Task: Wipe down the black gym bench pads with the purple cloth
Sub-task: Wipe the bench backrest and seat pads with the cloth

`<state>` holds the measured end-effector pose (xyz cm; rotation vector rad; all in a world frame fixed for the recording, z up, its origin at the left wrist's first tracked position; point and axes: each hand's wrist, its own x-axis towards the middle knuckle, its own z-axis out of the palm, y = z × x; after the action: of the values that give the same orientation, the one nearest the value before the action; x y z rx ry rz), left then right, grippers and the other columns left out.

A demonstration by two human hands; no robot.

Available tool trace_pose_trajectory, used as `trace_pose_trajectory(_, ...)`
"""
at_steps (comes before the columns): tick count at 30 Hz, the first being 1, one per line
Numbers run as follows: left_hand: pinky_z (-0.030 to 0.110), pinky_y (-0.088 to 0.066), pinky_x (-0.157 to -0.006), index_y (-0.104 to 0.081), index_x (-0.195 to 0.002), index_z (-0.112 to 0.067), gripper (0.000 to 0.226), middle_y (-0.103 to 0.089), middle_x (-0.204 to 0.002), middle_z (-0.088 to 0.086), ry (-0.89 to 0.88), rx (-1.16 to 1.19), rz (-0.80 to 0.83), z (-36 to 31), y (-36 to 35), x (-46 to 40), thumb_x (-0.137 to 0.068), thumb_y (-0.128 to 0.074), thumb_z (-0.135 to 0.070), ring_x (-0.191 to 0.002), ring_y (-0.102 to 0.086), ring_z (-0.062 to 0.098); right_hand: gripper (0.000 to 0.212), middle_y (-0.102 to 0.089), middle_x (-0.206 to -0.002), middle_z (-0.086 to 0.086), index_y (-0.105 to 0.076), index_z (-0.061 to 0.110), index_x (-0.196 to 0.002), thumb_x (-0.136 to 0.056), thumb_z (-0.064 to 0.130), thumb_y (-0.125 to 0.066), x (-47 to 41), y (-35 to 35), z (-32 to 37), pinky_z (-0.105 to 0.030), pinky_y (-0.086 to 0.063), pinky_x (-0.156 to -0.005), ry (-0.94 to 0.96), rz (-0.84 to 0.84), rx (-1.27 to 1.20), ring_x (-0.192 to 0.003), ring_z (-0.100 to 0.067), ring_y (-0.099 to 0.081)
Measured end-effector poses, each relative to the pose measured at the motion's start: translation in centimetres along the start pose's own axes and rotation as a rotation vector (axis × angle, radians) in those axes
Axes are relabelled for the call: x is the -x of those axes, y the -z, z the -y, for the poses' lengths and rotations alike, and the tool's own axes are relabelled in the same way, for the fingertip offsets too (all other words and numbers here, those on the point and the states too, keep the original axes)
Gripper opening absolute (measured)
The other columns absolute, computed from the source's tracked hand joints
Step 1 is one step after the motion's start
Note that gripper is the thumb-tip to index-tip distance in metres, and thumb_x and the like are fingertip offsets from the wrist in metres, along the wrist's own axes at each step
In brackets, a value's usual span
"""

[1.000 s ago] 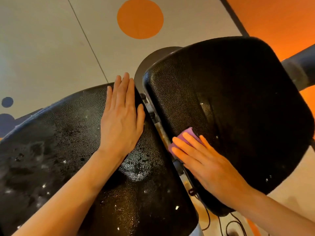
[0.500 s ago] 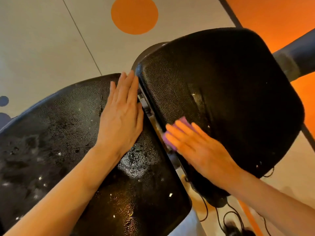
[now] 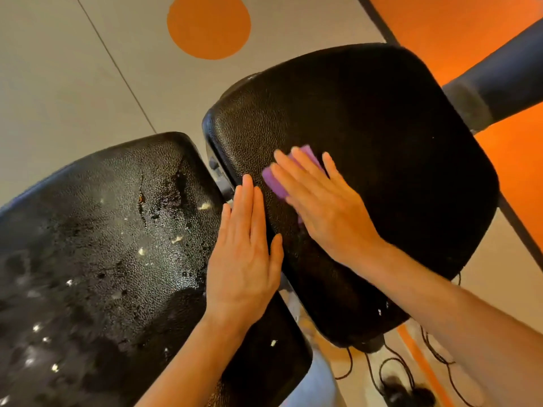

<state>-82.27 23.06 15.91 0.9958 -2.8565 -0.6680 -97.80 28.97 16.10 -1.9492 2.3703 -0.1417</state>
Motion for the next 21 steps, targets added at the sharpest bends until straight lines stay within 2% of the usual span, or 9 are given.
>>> trace_pose_trajectory(3,0.036,-0.005,-0.123,-0.015,-0.153,-0.001,0.066,-0.005,-0.163,0.015,0.004,-0.07,0.011,-0.1,-0.3,0.0,-0.099,-0.03,-0.036,-0.152,-0.004,0.022,0.056,-0.026,-0.157,-0.008,-0.029,0.01,-0.148,-0.095,0.011,-0.048,-5.0,-0.4,-0.8,-0.044,-0.015,-0.12,-0.103,-0.047,-0.042,-0.147,-0.025,-0.019)
trace_pose_trajectory(5,0.038,-0.008,-0.123,-0.017,-0.152,0.0,0.066,-0.007,-0.162,0.016,0.003,-0.069,0.002,-0.1,-0.3,0.0,-0.098,-0.031,-0.034,-0.151,-0.006,0.023,0.055,-0.022,-0.158,-0.007,-0.027,0.011,-0.149,-0.098,0.013,-0.045,-0.5,-0.5,-0.5,-0.042,-0.015,-0.121,-0.088,-0.014,-0.032,-0.148,-0.023,-0.014)
trace_pose_trajectory(8,0.04,-0.012,-0.123,-0.017,-0.152,0.001,0.066,-0.009,-0.162,0.017,-0.007,-0.062,-0.008,-0.1,-0.3,0.1,-0.097,-0.033,-0.032,-0.151,-0.008,0.025,0.055,-0.019,-0.159,-0.006,-0.013,0.015,-0.152,-0.1,0.016,-0.031,10.3,0.4,0.7,-0.037,-0.006,-0.122,-0.056,0.07,-0.007,-0.149,-0.02,-0.004)
trace_pose_trajectory(10,0.042,-0.014,-0.122,-0.018,-0.151,0.002,0.065,-0.01,-0.161,0.018,-0.011,-0.07,-0.019,-0.2,-0.3,0.1,-0.098,-0.032,-0.032,-0.151,-0.01,0.026,0.057,-0.022,-0.158,-0.006,-0.016,0.015,-0.152,-0.099,0.013,-0.036,11.4,0.3,0.1,-0.035,-0.005,-0.121,-0.021,0.077,-0.022,-0.149,-0.02,-0.006)
trace_pose_trajectory(12,0.042,-0.013,-0.122,-0.017,-0.151,0.002,0.065,-0.01,-0.161,0.018,-0.012,-0.077,-0.01,-0.2,-0.2,0.1,-0.098,-0.031,-0.033,-0.151,-0.01,0.025,0.058,-0.023,-0.158,-0.007,-0.026,0.012,-0.15,-0.095,0.008,-0.047,6.1,0.1,-0.9,-0.038,-0.012,-0.121,-0.088,0.072,-0.053,-0.148,-0.023,-0.014)
trace_pose_trajectory(14,0.04,-0.011,-0.122,-0.016,-0.152,0.001,0.066,-0.008,-0.162,0.016,0.002,-0.085,-0.007,-0.1,-0.3,0.1,-0.098,-0.031,-0.035,-0.151,-0.008,0.024,0.055,-0.024,-0.157,-0.009,-0.028,0.01,-0.149,-0.094,0.012,-0.039,-1.9,0.4,-1.8,-0.04,-0.013,-0.119,-0.223,-0.008,-0.093,-0.147,-0.026,-0.017)
trace_pose_trajectory(16,0.04,-0.01,-0.122,-0.016,-0.152,0.001,0.066,-0.007,-0.162,0.015,0.004,-0.092,0.001,-0.1,-0.4,0.1,-0.098,-0.031,-0.035,-0.151,-0.008,0.023,0.059,-0.019,-0.159,-0.009,-0.023,0.01,-0.15,-0.092,0.016,-0.031,-5.6,0.7,-2.3,-0.041,-0.01,-0.12,-0.337,-0.008,-0.129,-0.148,-0.025,-0.012)
trace_pose_trajectory(18,0.039,-0.009,-0.123,-0.016,-0.152,0.0,0.067,-0.006,-0.162,0.015,0.002,-0.086,0.003,-0.1,-0.4,0.1,-0.098,-0.032,-0.035,-0.151,-0.007,0.023,0.062,-0.015,-0.16,-0.008,-0.021,0.011,-0.151,-0.09,0.014,-0.031,-2.1,0.5,-1.4,-0.041,-0.01,-0.122,-0.319,0.013,-0.128,-0.149,-0.024,-0.007)
trace_pose_trajectory(21,0.037,-0.006,-0.123,-0.013,-0.153,-0.001,0.067,-0.002,-0.163,0.013,-0.002,-0.072,0.024,0.0,-0.2,0.2,-0.099,-0.033,-0.036,-0.152,-0.004,0.022,0.067,-0.025,-0.156,-0.01,-0.029,0.01,-0.148,-0.085,0.001,-0.052,9.0,1.1,1.7,-0.042,-0.018,-0.12,-0.292,0.007,-0.098,-0.146,-0.026,-0.016)
